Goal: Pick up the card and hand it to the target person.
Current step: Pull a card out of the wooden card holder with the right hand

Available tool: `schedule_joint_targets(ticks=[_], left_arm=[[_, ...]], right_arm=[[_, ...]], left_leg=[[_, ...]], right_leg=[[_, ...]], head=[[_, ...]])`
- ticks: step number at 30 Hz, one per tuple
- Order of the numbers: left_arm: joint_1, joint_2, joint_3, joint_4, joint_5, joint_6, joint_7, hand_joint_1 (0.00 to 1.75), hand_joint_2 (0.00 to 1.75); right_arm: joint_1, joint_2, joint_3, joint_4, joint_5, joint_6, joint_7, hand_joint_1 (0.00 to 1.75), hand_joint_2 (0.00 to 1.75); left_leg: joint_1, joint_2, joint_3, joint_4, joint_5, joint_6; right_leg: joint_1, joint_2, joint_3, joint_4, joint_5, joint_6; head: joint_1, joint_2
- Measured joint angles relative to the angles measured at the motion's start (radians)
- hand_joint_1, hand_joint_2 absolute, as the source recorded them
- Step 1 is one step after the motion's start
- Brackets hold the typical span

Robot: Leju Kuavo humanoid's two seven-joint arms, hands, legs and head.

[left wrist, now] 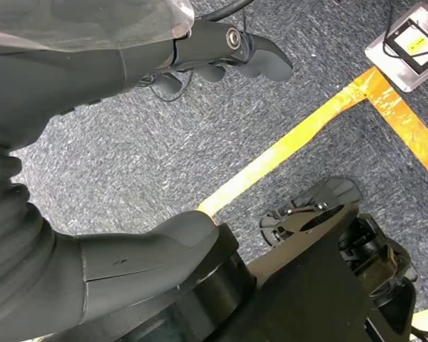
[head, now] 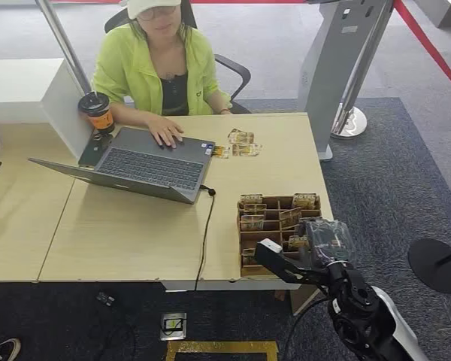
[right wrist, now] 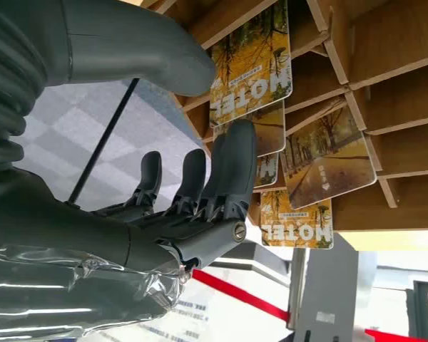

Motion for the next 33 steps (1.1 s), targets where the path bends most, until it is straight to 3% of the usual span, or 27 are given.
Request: schedule_joint_targets(ticks=[16, 33], left_arm=[[-0.002, -0.001, -0.013, 0.0, -0.002, -0.003, 0.003, 0.0, 1.75], [-0.003, -0.005, -0.019, 0.0, -0.007, -0.008, 0.008, 0.0, 1.75]], right_arm=[[-0.02, 0.01, -0.001, 0.032, 0.004, -0.008, 0.0, 1.02, 1.75], [-0.04, 0.019, 0.0, 0.081, 0.004, -0.015, 0.0, 0.97, 1.75]], left_leg=[[0.0, 0.0, 0.0, 0.0, 0.0, 0.0], [0.0, 0.0, 0.0, 0.0, 0.0, 0.0]], right_leg=[[0.0, 0.0, 0.0, 0.0, 0.0, 0.0], [0.0, 0.0, 0.0, 0.0, 0.0, 0.0]], head=[[-0.001, 0.0], [-0.001, 0.0]])
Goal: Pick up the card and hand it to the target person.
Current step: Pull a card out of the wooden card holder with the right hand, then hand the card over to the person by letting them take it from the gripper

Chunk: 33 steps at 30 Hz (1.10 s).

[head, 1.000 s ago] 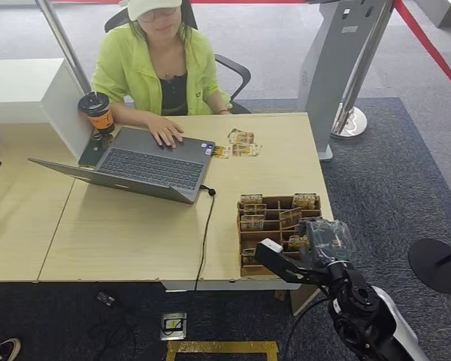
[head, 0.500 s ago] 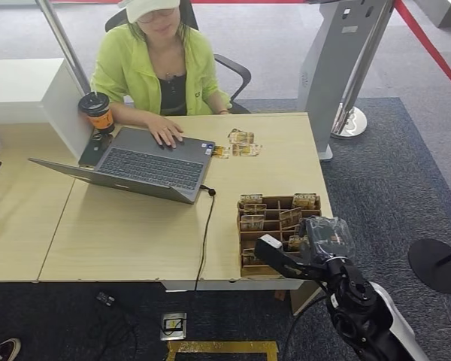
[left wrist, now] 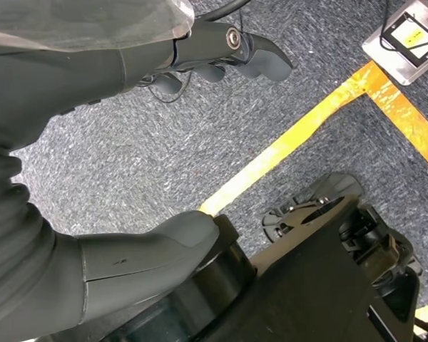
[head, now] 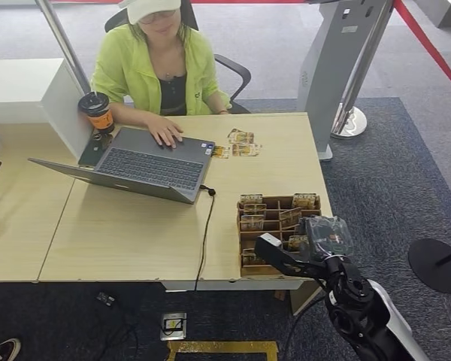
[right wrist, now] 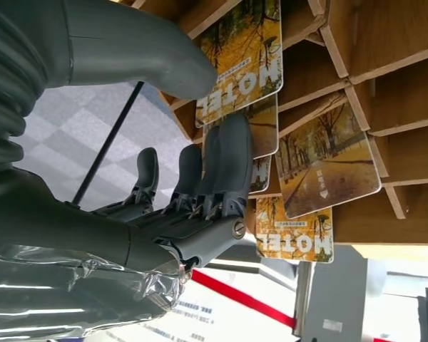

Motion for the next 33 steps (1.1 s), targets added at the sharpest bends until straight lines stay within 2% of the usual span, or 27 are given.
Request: schedule_joint_targets(ticks=[13, 19, 24, 33], left_arm=[[0.0, -0.003, 0.0, 0.0, -0.004, -0.002, 0.002, 0.0, 1.75], [0.0, -0.003, -0.001, 0.0, -0.007, -0.002, 0.002, 0.0, 1.75], [0.0, -0.004, -0.001, 0.0, -0.008, 0.0, 0.002, 0.0, 1.75], [0.0, -0.004, -0.001, 0.0, -0.008, 0.004, 0.002, 0.0, 1.75]], right_arm=[[-0.002, 0.006, 0.0, 0.026, 0.0, -0.002, 0.002, 1.01, 1.75], [-0.002, 0.007, 0.0, 0.035, 0.0, -0.003, 0.003, 1.24, 1.75], [-0.001, 0.007, 0.0, 0.035, 0.0, -0.008, 0.004, 1.53, 1.75], [0.006, 0.007, 0.0, 0.02, 0.007, -0.014, 0.006, 1.69, 1.75]], left_leg=[[0.0, 0.0, 0.0, 0.0, 0.0, 0.0], [0.0, 0.0, 0.0, 0.0, 0.0, 0.0], [0.0, 0.0, 0.0, 0.0, 0.0, 0.0], [0.0, 0.0, 0.001, 0.0, 0.0, 0.0]], right_leg=[[0.0, 0.0, 0.0, 0.0, 0.0, 0.0], [0.0, 0.0, 0.0, 0.0, 0.0, 0.0], [0.0, 0.0, 0.0, 0.0, 0.0, 0.0], [0.0, 0.0, 0.0, 0.0, 0.0, 0.0]], head=[[0.0, 0.0], [0.0, 0.0], [0.0, 0.0], [0.0, 0.0]])
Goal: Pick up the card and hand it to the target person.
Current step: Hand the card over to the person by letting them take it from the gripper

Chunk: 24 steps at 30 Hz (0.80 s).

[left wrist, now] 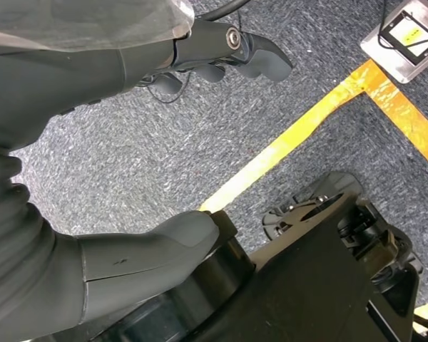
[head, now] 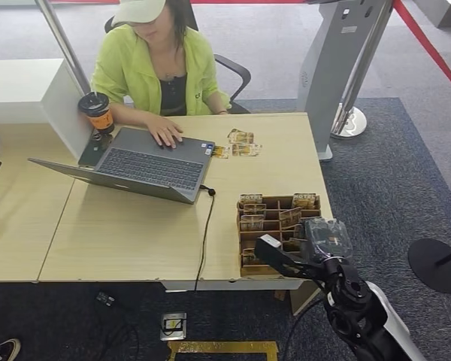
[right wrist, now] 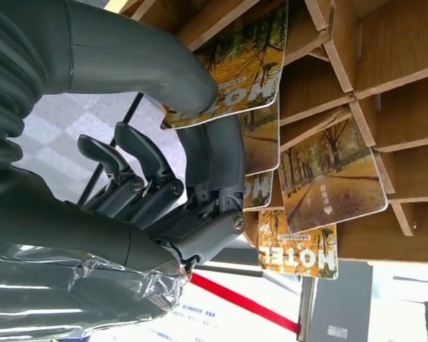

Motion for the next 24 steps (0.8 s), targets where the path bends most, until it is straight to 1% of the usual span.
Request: schedule_joint_targets(ticks=[2, 16, 24], left_arm=[[0.0, 0.0, 0.0, 0.0, 0.0, 0.001, 0.0, 0.0, 1.75], [0.001, 0.0, 0.0, 0.0, 0.003, 0.001, 0.0, 0.0, 1.75], [0.001, 0.0, 0.0, 0.0, 0.007, 0.001, -0.003, 0.0, 1.75]], right_arm=[[0.001, 0.0, 0.0, -0.007, 0.004, 0.004, -0.001, 1.75, 1.75], [-0.003, -0.004, 0.005, -0.077, 0.024, 0.111, -0.043, 1.75, 1.75], [-0.011, -0.022, 0.008, -0.12, 0.056, 0.163, -0.077, 1.75, 1.75]], left_leg=[[0.0, 0.0, 0.0, 0.0, 0.0, 0.0], [0.0, 0.0, 0.0, 0.0, 0.0, 0.0], [0.0, 0.0, 0.0, 0.0, 0.0, 0.0]], right_leg=[[0.0, 0.0, 0.0, 0.0, 0.0, 0.0], [0.0, 0.0, 0.0, 0.0, 0.0, 0.0], [0.0, 0.0, 0.0, 0.0, 0.0, 0.0]], head=[[0.0, 0.0], [0.0, 0.0], [0.001, 0.0]])
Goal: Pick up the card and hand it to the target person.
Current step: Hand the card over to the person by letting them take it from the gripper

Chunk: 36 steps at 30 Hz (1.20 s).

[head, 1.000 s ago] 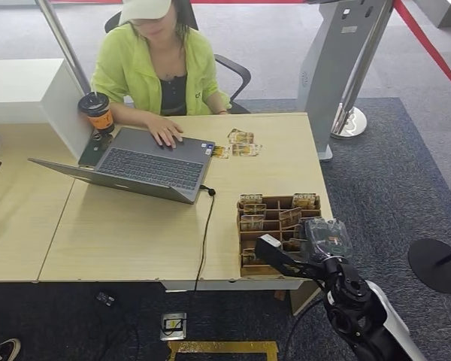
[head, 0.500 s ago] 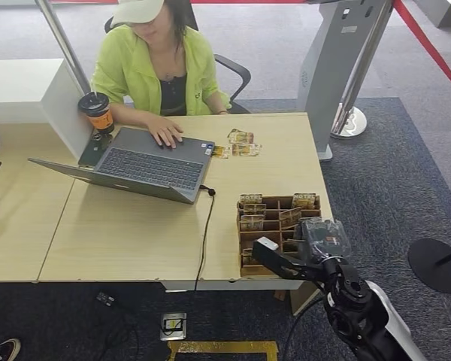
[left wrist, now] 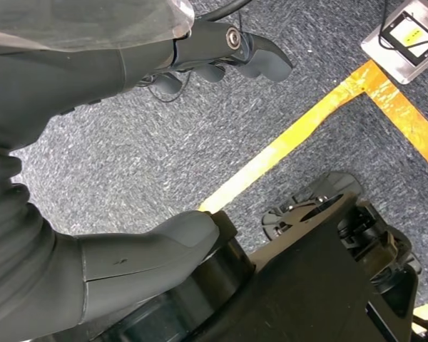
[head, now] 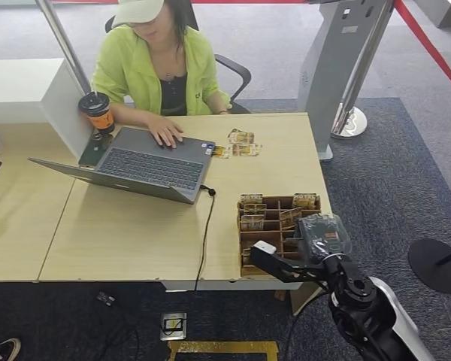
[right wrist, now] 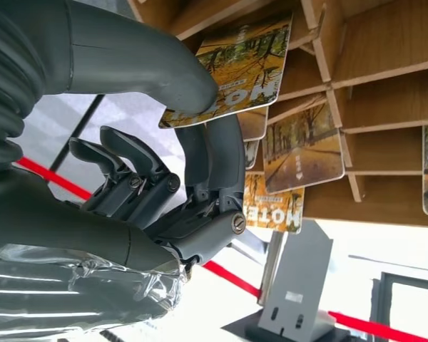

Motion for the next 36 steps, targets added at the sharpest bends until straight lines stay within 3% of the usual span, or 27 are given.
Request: schedule_joint_targets(ticks=[15, 26, 32, 36], left_arm=[[0.001, 0.001, 0.0, 0.0, 0.008, 0.004, -0.006, 0.0, 1.75], [0.001, 0.001, 0.0, 0.0, 0.008, 0.004, -0.007, 0.0, 1.75], [0.001, 0.001, 0.0, 0.0, 0.008, 0.003, -0.006, 0.0, 1.75], [-0.003, 0.001, 0.0, 0.0, -0.002, -0.002, 0.003, 0.0, 1.75]], right_arm=[[-0.053, -0.036, 0.0, -0.108, 0.028, 0.133, -0.033, 1.75, 1.75], [-0.199, -0.086, 0.002, -0.245, 0.012, 0.237, -0.039, 1.75, 1.75], [-0.278, -0.103, 0.013, -0.272, -0.011, 0.244, -0.035, 1.75, 1.75], [-0.348, -0.104, 0.027, -0.247, -0.015, 0.149, -0.035, 1.75, 1.75]], left_leg=[[0.0, 0.0, 0.0, 0.0, 0.0, 0.0], [0.0, 0.0, 0.0, 0.001, 0.0, 0.0], [0.0, 0.0, 0.0, 0.0, 0.0, 0.0], [0.0, 0.0, -0.001, 0.0, 0.0, 0.0]], right_leg=[[0.0, 0.0, 0.0, 0.0, 0.0, 0.0], [0.0, 0.0, 0.0, 0.0, 0.0, 0.0], [0.0, 0.0, 0.0, 0.0, 0.0, 0.0], [0.0, 0.0, 0.0, 0.0, 0.0, 0.0]], head=[[0.001, 0.0], [0.0, 0.0], [0.0, 0.0], [0.0, 0.0]])
